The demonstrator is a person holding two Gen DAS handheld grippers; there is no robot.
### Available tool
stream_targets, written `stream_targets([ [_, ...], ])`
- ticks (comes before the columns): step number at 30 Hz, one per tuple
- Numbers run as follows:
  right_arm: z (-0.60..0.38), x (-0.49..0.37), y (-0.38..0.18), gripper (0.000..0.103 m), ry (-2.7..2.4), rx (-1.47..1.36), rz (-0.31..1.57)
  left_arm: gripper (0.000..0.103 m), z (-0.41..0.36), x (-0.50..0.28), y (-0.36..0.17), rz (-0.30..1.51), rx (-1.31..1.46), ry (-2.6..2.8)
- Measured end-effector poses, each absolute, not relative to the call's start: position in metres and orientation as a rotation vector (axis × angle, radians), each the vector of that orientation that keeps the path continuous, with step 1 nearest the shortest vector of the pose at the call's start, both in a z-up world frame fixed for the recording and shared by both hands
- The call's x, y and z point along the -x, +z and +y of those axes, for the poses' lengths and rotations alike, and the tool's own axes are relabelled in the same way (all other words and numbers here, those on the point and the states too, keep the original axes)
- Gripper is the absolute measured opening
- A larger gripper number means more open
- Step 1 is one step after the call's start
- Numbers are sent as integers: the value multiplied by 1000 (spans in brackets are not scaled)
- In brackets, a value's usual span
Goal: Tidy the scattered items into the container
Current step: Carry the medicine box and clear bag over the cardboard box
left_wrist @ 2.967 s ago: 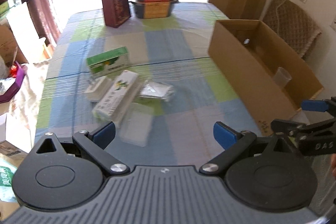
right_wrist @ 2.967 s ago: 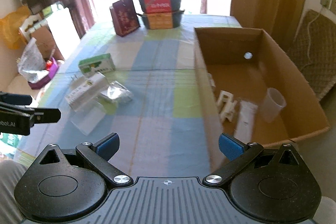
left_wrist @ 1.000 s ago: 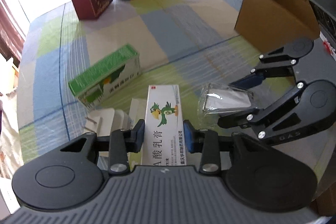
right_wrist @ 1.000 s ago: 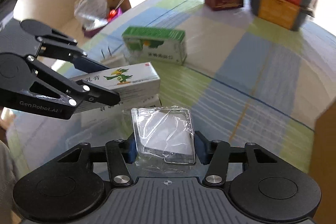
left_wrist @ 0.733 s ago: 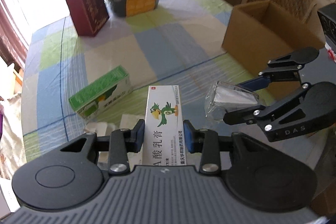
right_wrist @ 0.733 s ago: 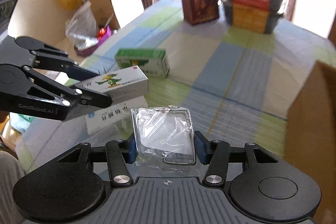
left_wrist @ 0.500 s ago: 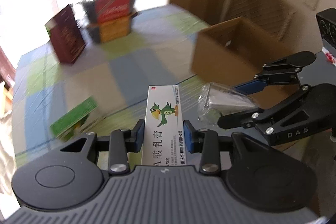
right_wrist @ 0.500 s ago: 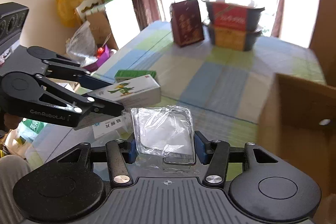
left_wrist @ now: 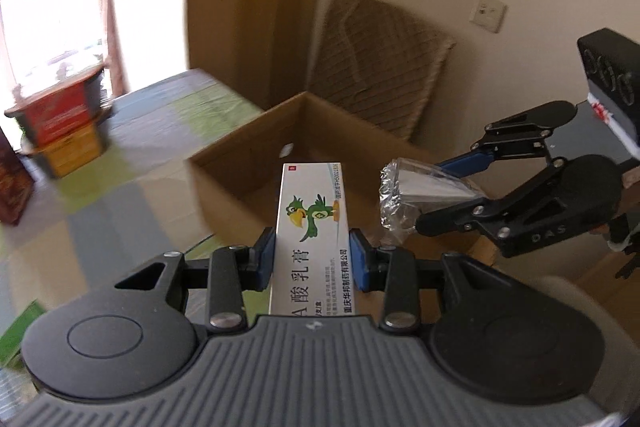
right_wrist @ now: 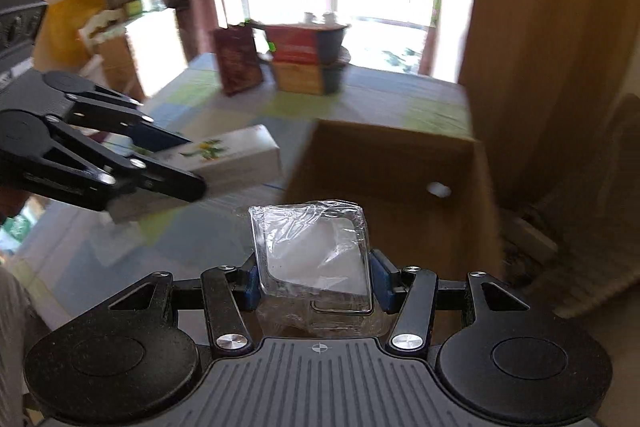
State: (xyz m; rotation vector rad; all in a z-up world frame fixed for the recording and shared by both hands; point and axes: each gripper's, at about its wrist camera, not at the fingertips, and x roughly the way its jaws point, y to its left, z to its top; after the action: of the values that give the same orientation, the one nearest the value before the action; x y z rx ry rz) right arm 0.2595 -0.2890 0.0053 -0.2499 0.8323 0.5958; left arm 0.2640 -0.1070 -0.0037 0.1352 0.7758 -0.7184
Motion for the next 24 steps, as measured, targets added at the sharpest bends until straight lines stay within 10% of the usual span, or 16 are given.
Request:
stream_targets([
  [24,-343,-281,-51,55,505,325,1034,33,-196,-265,-72,1001,-31,-706],
])
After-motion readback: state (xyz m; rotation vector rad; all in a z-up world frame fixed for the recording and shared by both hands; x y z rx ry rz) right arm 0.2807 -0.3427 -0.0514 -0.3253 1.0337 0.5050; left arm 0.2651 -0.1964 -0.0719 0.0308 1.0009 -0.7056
